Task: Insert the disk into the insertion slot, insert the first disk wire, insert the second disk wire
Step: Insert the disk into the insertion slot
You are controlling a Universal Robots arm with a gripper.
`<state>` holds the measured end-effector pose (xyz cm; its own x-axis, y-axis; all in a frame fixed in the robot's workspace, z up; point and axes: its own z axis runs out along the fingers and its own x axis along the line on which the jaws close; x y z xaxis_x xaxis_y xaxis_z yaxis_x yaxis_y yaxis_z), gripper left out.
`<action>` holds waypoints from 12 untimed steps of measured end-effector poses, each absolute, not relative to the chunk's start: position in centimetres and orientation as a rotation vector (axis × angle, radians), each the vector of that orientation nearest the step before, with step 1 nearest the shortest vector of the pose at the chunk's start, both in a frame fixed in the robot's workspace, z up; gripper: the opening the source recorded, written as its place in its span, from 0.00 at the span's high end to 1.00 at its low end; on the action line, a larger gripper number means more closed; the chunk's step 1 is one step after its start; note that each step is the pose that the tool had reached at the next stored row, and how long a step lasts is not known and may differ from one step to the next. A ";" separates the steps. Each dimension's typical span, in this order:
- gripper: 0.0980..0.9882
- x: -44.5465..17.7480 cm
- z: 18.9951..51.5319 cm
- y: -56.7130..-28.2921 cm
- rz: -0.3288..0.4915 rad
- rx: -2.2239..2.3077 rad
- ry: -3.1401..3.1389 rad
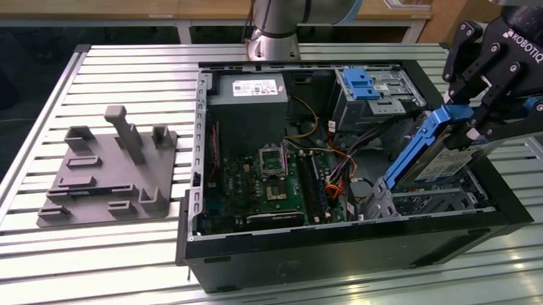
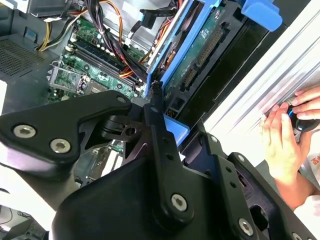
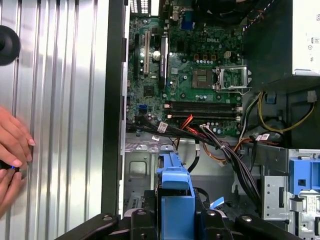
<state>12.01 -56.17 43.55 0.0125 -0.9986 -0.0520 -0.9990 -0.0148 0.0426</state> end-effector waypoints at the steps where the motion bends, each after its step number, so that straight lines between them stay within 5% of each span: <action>1: 0.70 12.0 43.6 -56.2 0.107 -2.230 2.202; 12: 0.70 12.2 43.4 -56.2 0.121 -2.200 2.250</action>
<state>12.15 -56.17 43.38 -0.0238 -0.9985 -0.0484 -0.9980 0.0209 0.0602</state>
